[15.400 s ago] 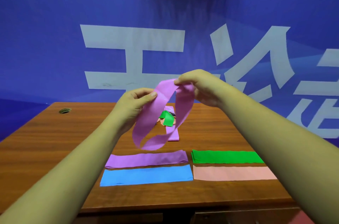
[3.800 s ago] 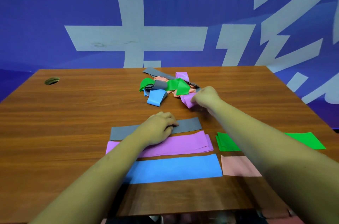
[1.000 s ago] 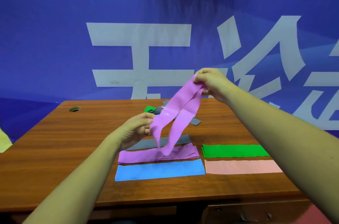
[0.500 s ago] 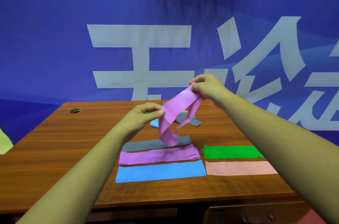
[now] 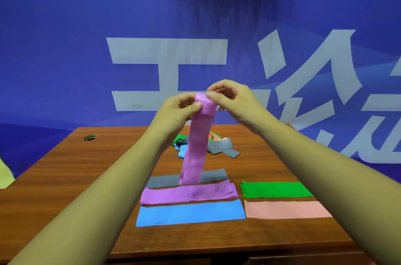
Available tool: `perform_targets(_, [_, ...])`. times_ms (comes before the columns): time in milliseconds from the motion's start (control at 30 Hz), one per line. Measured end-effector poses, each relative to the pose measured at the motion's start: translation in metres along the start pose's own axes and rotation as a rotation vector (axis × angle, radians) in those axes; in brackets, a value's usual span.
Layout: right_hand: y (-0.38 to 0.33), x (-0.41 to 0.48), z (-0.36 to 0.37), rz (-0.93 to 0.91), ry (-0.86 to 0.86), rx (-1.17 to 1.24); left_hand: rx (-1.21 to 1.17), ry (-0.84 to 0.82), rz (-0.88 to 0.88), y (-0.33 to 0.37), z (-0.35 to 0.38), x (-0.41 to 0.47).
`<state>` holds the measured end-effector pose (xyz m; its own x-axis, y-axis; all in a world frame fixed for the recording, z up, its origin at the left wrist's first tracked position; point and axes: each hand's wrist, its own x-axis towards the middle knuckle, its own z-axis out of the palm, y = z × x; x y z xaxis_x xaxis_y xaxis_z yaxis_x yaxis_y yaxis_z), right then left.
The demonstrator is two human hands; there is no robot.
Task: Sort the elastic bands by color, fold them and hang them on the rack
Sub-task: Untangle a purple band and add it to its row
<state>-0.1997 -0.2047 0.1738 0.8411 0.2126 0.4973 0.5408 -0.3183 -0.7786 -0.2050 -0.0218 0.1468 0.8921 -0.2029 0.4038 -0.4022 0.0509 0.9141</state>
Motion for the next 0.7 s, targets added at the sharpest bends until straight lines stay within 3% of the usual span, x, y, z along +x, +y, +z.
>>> perform_targets(233, [0.005, -0.003, 0.010, -0.088, -0.059, -0.184, 0.120, 0.100, -0.001, -0.005, -0.006, -0.009])
perform_targets(400, [-0.004, -0.002, 0.017, -0.133, -0.057, -0.264, 0.346, 0.204, 0.118, -0.008, -0.009, -0.012])
perform_targets(533, [-0.012, 0.001, 0.016, -0.101, -0.027, -0.297, 0.188, 0.083, 0.055, -0.014, -0.011, -0.012])
perform_targets(700, [-0.013, 0.002, 0.013, 0.038, -0.147, -0.247, 0.111, 0.087, 0.042, -0.022, -0.006, -0.010])
